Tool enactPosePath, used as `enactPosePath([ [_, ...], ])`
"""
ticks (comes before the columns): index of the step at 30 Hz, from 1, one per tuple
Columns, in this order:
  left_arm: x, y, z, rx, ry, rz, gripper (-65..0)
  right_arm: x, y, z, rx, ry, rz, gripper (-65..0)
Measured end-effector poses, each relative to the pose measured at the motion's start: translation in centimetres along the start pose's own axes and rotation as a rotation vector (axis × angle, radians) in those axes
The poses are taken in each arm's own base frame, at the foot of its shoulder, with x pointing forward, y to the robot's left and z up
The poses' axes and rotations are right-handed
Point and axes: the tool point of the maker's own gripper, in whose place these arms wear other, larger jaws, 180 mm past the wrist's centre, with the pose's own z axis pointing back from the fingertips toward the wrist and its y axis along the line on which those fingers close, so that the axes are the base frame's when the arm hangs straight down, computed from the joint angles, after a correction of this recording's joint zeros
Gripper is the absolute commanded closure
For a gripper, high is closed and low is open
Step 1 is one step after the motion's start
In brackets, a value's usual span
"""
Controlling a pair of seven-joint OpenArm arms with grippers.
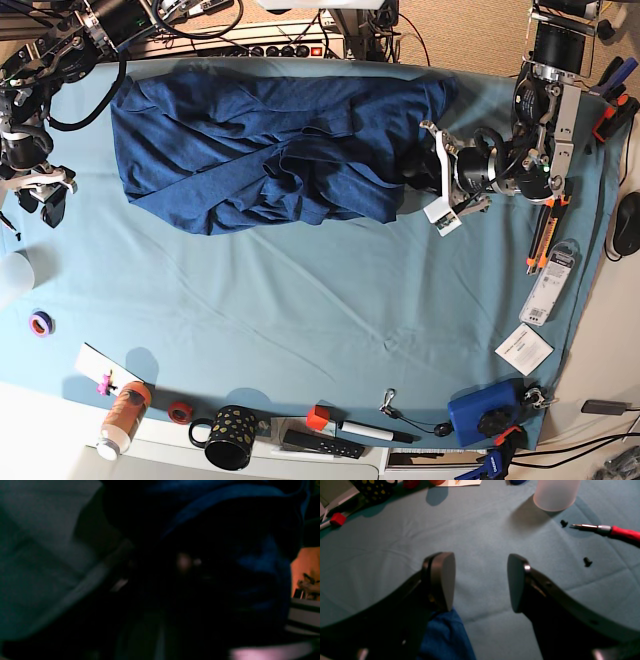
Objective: Layout the t-shirt on the table in an organized manner, then fold the t-shirt properly
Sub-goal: 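Lower the left gripper and grasp the folded edge of the shirt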
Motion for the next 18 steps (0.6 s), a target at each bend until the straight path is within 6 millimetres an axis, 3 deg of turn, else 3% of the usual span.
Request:
enactPosePath([
  [1,0.0,0.1,0.0,0.002,0.004,-0.002,-0.1,0.0,0.0,0.0,0.000,0.000,0.000,-32.6],
  [9,2.8,-0.2,0.8,-0.064,-0.036,-0.001,0.0,0.0,0.0,0.0,0.000,0.001,0.000,-32.6],
  [16,4.1,-3.8,2.0,-0.290,-0.026,0.026,0.0,0.0,0.0,0.0,0.000,0.000,0.000,-32.6],
  [18,5.5,-5.1,2.6,-0.372,-0.103,0.047,0.0,0.0,0.0,0.0,0.000,0.000,0.000,-32.6],
])
